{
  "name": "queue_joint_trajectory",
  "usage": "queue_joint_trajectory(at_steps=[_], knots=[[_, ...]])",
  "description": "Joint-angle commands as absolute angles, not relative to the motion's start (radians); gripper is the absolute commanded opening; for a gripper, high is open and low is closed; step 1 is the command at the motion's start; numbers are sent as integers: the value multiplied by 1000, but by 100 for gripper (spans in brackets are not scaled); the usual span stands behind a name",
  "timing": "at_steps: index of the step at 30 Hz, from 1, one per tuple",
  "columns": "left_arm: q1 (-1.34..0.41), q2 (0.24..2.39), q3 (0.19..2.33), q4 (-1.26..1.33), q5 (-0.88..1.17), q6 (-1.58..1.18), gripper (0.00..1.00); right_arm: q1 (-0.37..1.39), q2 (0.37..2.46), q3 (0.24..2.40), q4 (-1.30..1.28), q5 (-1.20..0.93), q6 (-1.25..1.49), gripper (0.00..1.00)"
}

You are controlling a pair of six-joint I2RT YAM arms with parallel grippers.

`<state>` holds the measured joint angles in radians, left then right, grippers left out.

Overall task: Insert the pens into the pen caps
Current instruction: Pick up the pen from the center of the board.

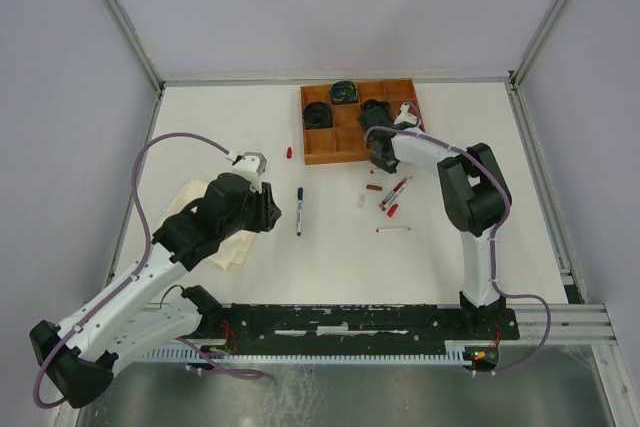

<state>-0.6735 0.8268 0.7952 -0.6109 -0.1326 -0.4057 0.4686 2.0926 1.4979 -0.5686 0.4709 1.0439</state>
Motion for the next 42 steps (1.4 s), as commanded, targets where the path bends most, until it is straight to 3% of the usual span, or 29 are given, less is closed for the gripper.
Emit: queue_joint_trajectory(at_steps=[1, 23, 34, 42], knots=[[-672, 828, 796, -575, -135, -358, 43, 461, 2078, 1485, -615, 517, 1038, 32], [-672, 831, 797, -574, -133, -356, 43, 453, 1849, 1249, -601, 540, 1127, 18], [-672, 830, 796, -574, -133, -357, 43, 451, 1686, 1196, -571, 545, 1104, 16], [-672, 792, 800, -571, -131, -359, 41, 451, 1487, 1016, -411, 412, 912, 17]])
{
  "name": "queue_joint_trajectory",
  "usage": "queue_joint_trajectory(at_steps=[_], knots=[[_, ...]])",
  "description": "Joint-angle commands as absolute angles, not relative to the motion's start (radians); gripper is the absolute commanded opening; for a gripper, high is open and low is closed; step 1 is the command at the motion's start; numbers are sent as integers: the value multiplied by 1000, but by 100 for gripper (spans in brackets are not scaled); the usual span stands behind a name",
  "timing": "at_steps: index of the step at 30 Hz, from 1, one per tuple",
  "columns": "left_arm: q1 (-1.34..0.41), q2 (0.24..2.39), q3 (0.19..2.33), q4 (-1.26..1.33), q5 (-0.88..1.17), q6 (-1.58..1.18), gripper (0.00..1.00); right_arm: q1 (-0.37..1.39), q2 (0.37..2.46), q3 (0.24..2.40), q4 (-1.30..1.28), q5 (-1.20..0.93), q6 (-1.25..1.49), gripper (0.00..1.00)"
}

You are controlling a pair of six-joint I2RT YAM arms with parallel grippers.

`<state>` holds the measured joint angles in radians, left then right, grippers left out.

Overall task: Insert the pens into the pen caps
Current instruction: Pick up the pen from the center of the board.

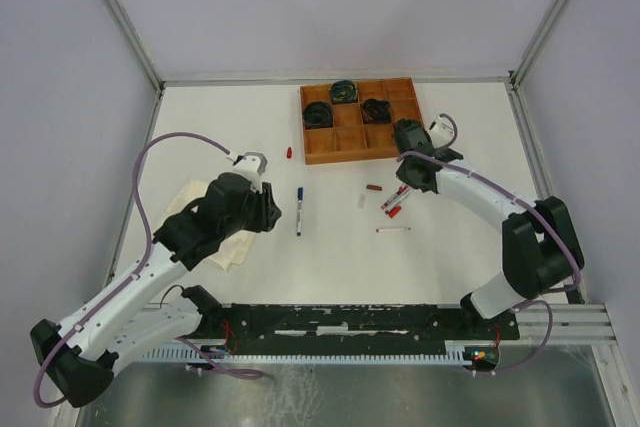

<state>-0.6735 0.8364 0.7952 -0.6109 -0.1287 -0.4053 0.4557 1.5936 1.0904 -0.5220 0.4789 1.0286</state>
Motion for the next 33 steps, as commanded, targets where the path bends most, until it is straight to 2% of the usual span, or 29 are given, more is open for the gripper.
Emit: queue_joint_trajectory(at_steps=[1, 9, 15, 18, 25, 33], knots=[[-671, 767, 797, -568, -136, -361, 41, 451, 1459, 990, -387, 389, 889, 17], [-672, 618, 788, -526, -53, -393, 42, 454, 1287, 799, -211, 78, 736, 12], [-672, 562, 737, -454, -26, -514, 43, 516, 1206, 684, -99, -93, 727, 13], [-672, 564, 721, -416, -3, -566, 43, 608, 1160, 628, -46, -80, 762, 13], [-672, 567, 645, -311, 41, -689, 44, 866, 1105, 520, 91, 101, 905, 12], [-672, 593, 588, -223, 101, -751, 45, 1042, 1085, 462, 239, 271, 984, 10]])
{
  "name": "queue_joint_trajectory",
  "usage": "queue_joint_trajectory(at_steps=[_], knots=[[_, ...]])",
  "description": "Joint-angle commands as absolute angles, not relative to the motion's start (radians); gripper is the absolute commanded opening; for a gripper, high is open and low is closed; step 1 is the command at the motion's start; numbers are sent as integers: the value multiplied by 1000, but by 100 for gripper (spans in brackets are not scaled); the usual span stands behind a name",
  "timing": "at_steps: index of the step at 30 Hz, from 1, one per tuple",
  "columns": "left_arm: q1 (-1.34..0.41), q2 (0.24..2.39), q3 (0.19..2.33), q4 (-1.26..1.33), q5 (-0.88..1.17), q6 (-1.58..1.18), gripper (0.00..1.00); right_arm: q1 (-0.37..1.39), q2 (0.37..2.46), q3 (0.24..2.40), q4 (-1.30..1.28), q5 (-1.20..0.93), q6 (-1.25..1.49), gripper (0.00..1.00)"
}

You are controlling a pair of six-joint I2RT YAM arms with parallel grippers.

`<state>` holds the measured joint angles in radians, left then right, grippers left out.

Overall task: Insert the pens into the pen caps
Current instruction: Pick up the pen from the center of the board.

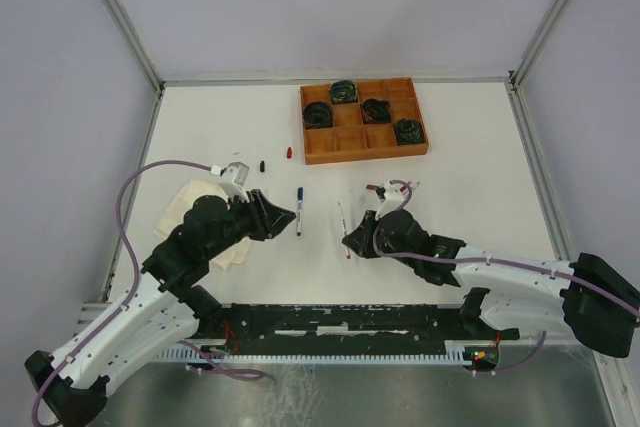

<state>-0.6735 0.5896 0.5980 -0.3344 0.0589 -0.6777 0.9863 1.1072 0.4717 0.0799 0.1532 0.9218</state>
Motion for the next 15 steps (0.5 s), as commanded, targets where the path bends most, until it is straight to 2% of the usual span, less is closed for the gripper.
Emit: queue_joint_trajectory(at_steps=[1, 6, 15], knots=[[-672, 595, 584, -216, 103, -754, 45, 1059, 1089, 465, 255, 285, 990, 10], [-671, 619, 584, -170, 127, -762, 56, 1154, 1104, 513, 271, 402, 1025, 8], [-672, 674, 590, -132, 174, -770, 59, 1227, 1163, 568, 446, 448, 1017, 8]])
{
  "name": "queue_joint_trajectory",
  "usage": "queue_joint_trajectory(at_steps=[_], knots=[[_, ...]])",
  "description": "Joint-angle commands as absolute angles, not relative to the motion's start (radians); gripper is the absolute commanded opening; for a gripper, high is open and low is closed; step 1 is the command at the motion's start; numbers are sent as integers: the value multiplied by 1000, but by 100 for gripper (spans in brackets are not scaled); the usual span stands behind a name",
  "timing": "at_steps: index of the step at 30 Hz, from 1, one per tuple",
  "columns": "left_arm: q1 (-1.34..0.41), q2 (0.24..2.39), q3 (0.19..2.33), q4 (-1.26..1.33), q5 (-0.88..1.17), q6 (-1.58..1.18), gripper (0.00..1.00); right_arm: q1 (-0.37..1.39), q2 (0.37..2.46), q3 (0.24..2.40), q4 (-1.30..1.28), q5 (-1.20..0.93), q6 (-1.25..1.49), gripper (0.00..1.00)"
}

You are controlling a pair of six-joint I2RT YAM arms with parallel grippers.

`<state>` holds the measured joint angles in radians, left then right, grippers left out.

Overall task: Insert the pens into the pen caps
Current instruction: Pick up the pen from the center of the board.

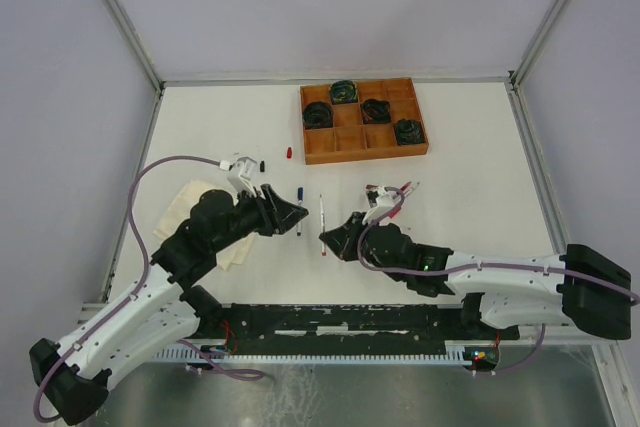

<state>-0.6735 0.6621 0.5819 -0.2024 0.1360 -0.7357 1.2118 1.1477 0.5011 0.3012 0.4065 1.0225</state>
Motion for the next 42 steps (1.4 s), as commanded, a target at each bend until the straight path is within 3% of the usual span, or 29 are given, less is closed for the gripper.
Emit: queue_joint_trajectory(at_steps=[1, 14, 25, 29, 35, 42], knots=[[-672, 678, 589, -130, 178, -770, 59, 1227, 1167, 577, 451, 439, 1009, 8], [-673, 707, 600, -107, 213, -765, 54, 1227, 1255, 689, 557, 353, 964, 8], [-673, 684, 594, -110, 216, -772, 15, 1227, 1259, 706, 564, 371, 941, 9], [-673, 684, 595, -110, 222, -767, 5, 1227, 1255, 695, 553, 371, 941, 11], [-673, 676, 601, -142, 205, -746, 3, 1227, 1229, 688, 468, 357, 924, 21], [-673, 680, 630, -206, 162, -697, 3, 1227, 1156, 690, 271, 328, 858, 39]])
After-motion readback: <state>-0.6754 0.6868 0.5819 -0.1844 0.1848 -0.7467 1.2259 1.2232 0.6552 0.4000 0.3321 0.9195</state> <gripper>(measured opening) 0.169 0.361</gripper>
